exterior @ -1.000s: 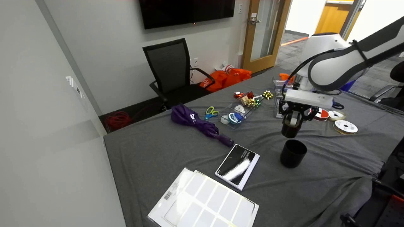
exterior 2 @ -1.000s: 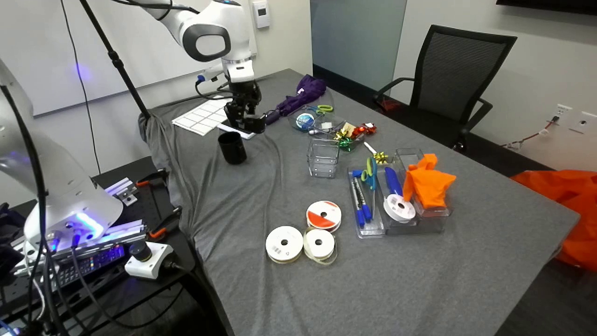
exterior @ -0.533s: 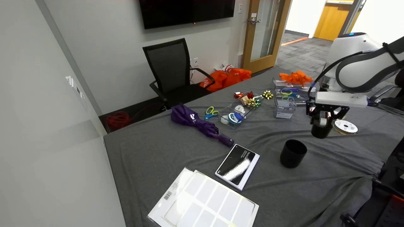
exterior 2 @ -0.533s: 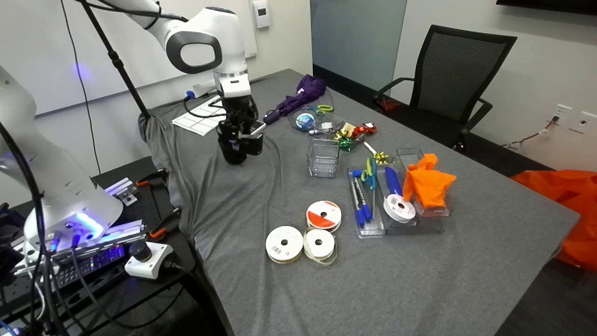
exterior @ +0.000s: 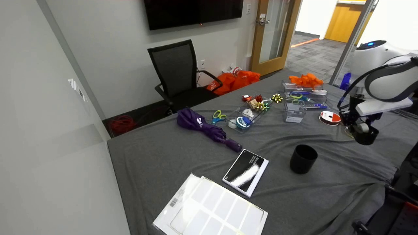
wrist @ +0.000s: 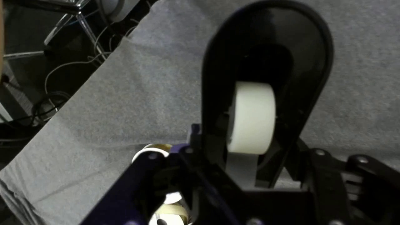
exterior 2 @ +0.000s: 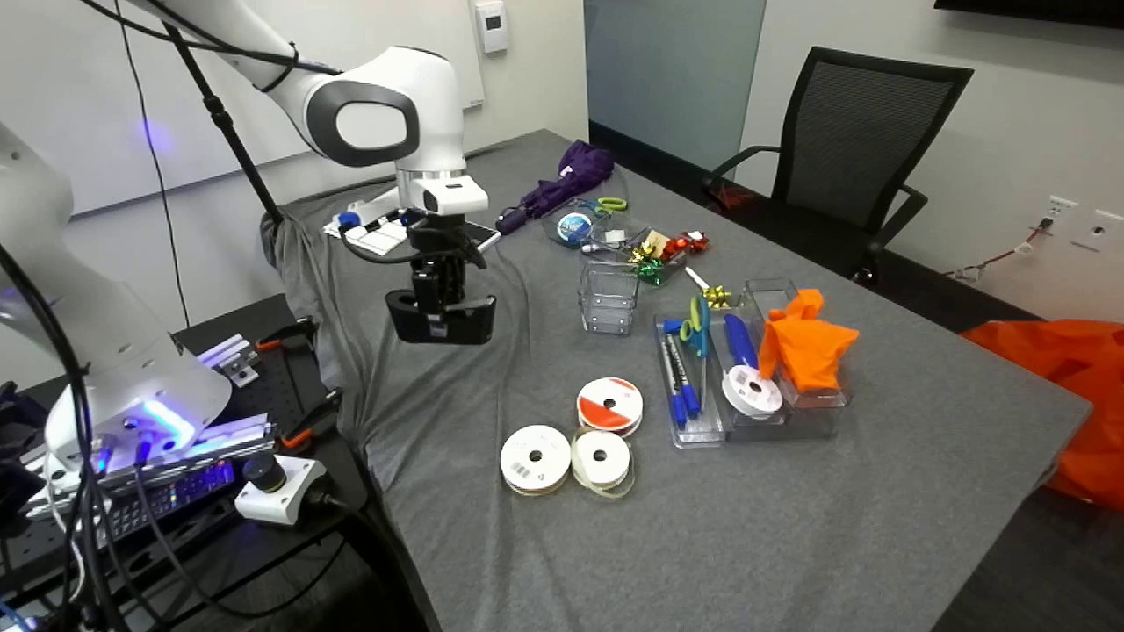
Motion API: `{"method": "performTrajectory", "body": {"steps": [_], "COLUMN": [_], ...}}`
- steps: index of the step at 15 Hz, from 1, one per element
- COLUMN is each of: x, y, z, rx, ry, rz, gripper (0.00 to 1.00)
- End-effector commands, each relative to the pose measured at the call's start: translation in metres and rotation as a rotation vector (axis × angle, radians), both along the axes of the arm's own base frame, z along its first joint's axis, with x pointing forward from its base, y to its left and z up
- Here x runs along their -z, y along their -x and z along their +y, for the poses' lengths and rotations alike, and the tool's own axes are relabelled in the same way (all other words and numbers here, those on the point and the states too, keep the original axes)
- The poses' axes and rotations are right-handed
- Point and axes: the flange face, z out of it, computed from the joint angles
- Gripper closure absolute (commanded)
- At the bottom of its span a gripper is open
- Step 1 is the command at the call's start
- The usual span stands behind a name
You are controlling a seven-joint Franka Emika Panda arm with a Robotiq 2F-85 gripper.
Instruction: Remove the tape dispenser from the black object
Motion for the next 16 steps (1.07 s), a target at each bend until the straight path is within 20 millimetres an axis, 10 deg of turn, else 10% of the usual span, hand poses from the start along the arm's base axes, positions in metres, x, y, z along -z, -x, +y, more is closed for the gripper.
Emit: {"method": "performTrajectory", "body": {"steps": [1, 4, 5, 10, 11, 16], "x": [-0.002, -0.002, -0.003, -0.003, -0.003, 0.012], "y": [0.012, 0.017, 0.015, 0.016, 0.016, 0.026], "z": [-0.037, -0.056, -0.047, -0.053, -0.053, -0.067], "rx": [-0.194, -0.292, -0.226, -0.258, -0.259, -0.444], "ry": [0.026, 0.054, 0.046, 0.05, 0.05, 0.0], "rz": [0.045, 0.055, 0.057, 0.06, 0.06, 0.013], "gripper": [0.64, 0.64, 0.39, 0.39, 0.64, 0.64]}}
